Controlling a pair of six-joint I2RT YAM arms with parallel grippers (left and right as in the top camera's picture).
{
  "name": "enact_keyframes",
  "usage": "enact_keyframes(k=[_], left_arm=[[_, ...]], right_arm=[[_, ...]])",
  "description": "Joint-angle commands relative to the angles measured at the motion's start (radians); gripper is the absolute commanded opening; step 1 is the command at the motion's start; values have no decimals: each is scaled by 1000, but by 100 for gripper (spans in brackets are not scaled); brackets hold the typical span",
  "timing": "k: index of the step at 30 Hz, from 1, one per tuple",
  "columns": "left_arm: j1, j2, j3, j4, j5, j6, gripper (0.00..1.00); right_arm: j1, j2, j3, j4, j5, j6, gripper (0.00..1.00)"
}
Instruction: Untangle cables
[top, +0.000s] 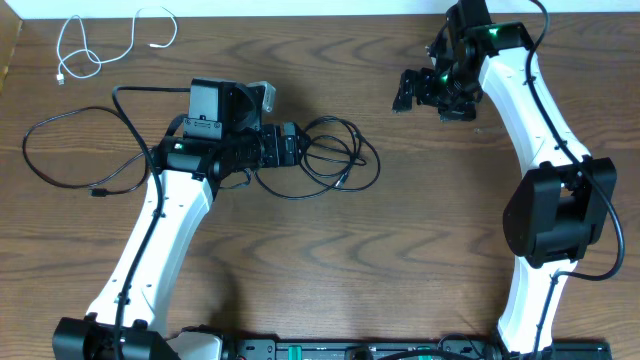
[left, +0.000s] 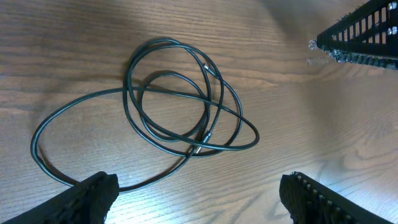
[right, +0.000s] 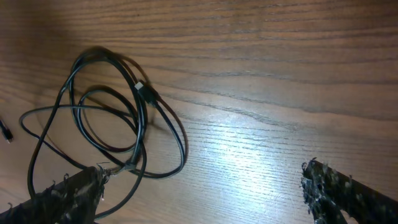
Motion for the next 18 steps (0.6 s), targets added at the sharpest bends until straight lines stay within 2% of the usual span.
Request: enact_keyframes(k=[1, 12, 18], left_arm=[[-1, 6, 6, 1, -13, 21, 89], [-2, 9, 6, -3, -12, -30, 89], [-12, 14, 6, 16, -13, -3, 89]], right_arm=[[3, -28, -2, -1, 2, 10, 99], [2, -28, -2, -1, 2, 10, 99], [3, -28, -2, -1, 2, 10, 99]])
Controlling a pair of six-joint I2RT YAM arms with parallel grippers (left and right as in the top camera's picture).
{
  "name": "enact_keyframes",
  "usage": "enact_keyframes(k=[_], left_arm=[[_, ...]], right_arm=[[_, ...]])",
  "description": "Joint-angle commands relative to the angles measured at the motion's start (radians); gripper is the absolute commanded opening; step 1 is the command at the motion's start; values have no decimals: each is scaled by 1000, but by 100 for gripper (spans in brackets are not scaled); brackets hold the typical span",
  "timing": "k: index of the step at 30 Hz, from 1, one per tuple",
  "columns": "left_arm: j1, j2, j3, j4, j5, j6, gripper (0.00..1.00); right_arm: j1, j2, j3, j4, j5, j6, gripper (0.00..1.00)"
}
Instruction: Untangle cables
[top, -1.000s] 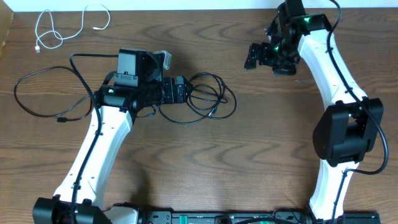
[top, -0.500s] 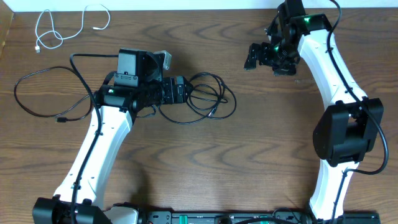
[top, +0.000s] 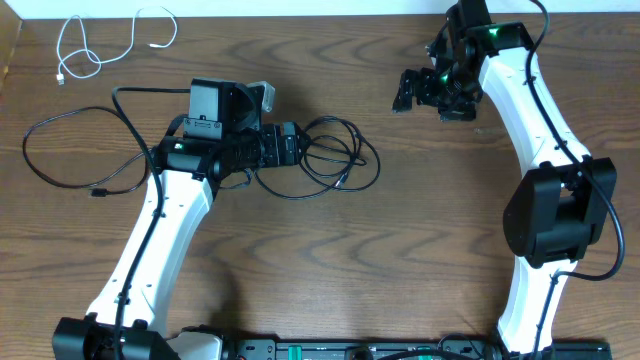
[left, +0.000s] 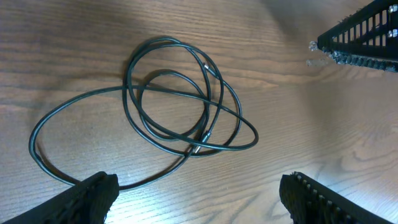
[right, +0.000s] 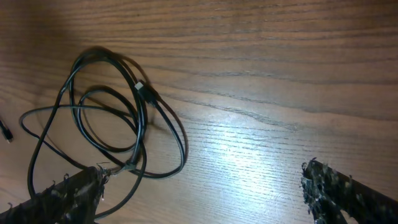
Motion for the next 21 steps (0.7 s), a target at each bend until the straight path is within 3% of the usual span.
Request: enact_keyframes(k=[1, 5, 8, 11, 16, 21], left_arm=[[-13, 18, 6, 28, -13, 40, 89], [-30, 59, 6, 93, -23, 146, 89], [-40, 101, 6, 115, -39, 120, 89], [-43, 131, 6, 105, -39, -72, 81], [-47, 152, 6, 86, -37, -459, 82], [-74, 152, 6, 87, -39, -703, 82]], right_arm=[[2, -28, -2, -1, 2, 10, 99], [2, -28, -2, 9, -3, 19, 99], [5, -28, -2, 72, -12, 102, 99], [6, -28, -2, 40, -87, 144, 99], [7, -28, -2, 23, -151, 144, 99], [14, -28, -2, 29, -133, 144, 99]])
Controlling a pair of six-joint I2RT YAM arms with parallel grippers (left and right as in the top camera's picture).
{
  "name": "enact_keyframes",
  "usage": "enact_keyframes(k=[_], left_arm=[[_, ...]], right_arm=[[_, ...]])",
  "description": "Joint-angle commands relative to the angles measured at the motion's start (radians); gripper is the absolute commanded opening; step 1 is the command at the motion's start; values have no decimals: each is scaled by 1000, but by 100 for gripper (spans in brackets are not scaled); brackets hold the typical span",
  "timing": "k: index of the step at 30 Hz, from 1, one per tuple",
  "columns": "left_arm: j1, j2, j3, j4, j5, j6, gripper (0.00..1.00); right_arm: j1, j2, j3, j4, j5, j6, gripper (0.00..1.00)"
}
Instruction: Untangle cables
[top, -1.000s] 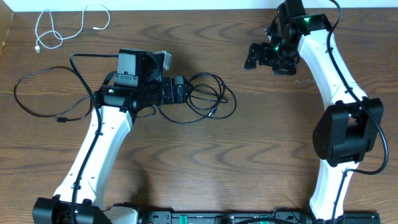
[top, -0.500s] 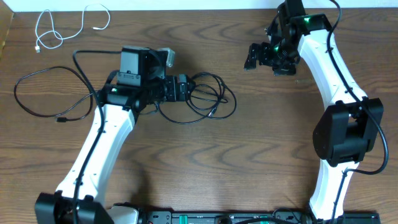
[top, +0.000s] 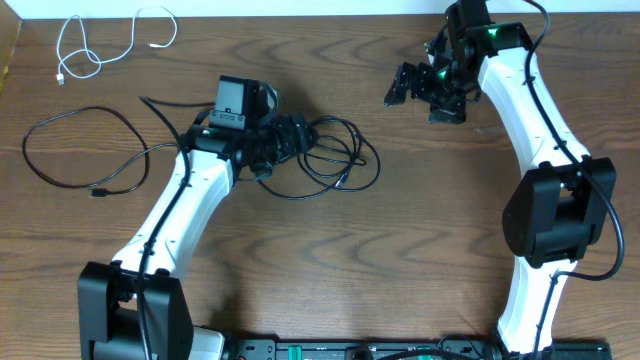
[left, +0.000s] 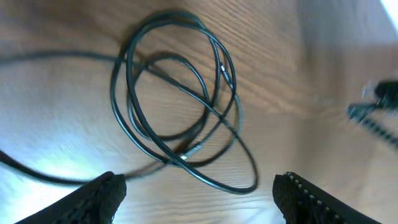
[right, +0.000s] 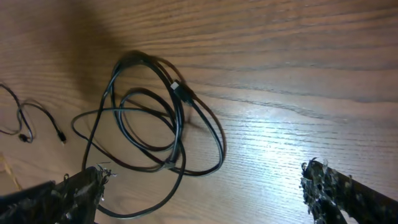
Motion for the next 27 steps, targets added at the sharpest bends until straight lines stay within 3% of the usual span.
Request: enact_keyframes(k=[1, 12, 16, 21, 27], left_arm=[[-28, 1, 6, -2, -12, -275, 82], [-122, 54, -6, -17, -96, -549, 81], [-134, 72, -6, -9, -190, -619, 61], [-134, 74, -6, -9, -233, -626, 51], [-136, 106, -7, -2, -237, -626, 49]], right_arm=[[10, -28, -2, 2, -20, 16, 99], [11, -28, -2, 2, -20, 16, 99], [11, -28, -2, 0, -20, 16, 99], [11, -28, -2, -7, -20, 16, 99], [11, -28, -2, -5, -20, 16, 99]])
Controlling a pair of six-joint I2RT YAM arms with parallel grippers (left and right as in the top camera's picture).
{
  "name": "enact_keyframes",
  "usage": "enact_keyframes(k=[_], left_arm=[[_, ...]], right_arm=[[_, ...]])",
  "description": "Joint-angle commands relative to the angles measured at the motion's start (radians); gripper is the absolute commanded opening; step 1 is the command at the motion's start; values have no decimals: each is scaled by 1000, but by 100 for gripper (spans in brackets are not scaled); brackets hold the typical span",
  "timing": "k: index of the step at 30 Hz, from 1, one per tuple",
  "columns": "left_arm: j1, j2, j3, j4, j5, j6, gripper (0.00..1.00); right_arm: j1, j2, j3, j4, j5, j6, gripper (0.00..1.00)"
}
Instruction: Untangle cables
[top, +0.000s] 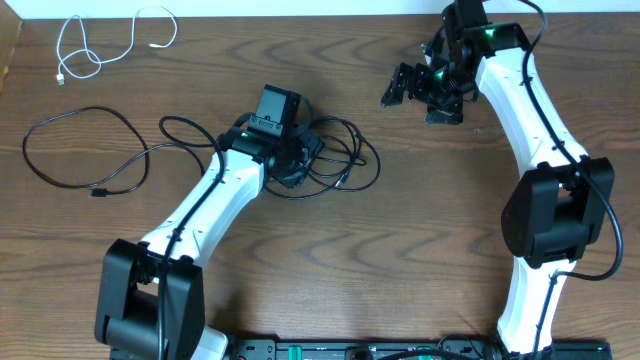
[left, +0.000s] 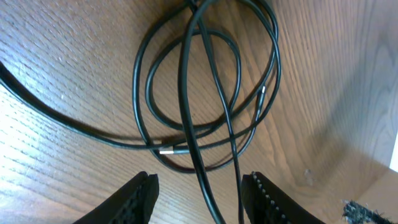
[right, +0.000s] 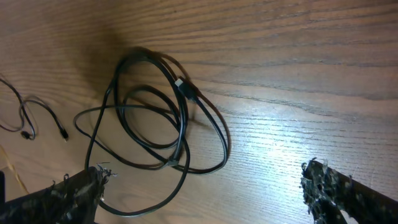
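A tangle of black cable (top: 345, 160) lies coiled at the table's middle, with one strand trailing off to the left. My left gripper (top: 297, 168) sits low over the tangle's left part. In the left wrist view the coil (left: 186, 93) fills the frame. The left gripper (left: 199, 199) is open, with two strands running between its fingers (left: 142, 196). My right gripper (top: 415, 92) hovers open at the upper right, apart from the cable. The right wrist view shows the tangle (right: 155, 124) ahead of the open right gripper (right: 205, 199).
A second black cable (top: 75, 150) loops loosely at the far left, its plug end (top: 97, 192) lying free. A thin white cable (top: 95, 45) lies at the top left corner. The table's back edge (top: 300, 14) runs just behind the right arm.
My left gripper has moved right from the tangle's left edge onto the coil. It is lower, and its fingers stand closer together around two strands. The right gripper has barely shifted.
My left gripper first stood open just left of the tangle and held there, with the right gripper open at the upper right. Then the left arm had swung toward the coil's edge. Now its fingers straddle strands of the coil.
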Motion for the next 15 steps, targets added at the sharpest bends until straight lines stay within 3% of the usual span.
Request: enact_keyframes(k=[1, 4, 8, 15], left_arm=[[-4, 50, -6, 8, -27, -13, 49], [-5, 77, -5, 44, 26, -13, 47], [-2, 78, -5, 108, 59, -12, 34], [-2, 78, -5, 121, 59, 25, 30]], right_arm=[[5, -28, -2, -3, -13, 12, 99], [7, -28, -2, -4, -13, 11, 99], [11, -28, -2, -8, -13, 11, 99], [18, -28, -2, -7, -13, 11, 99]])
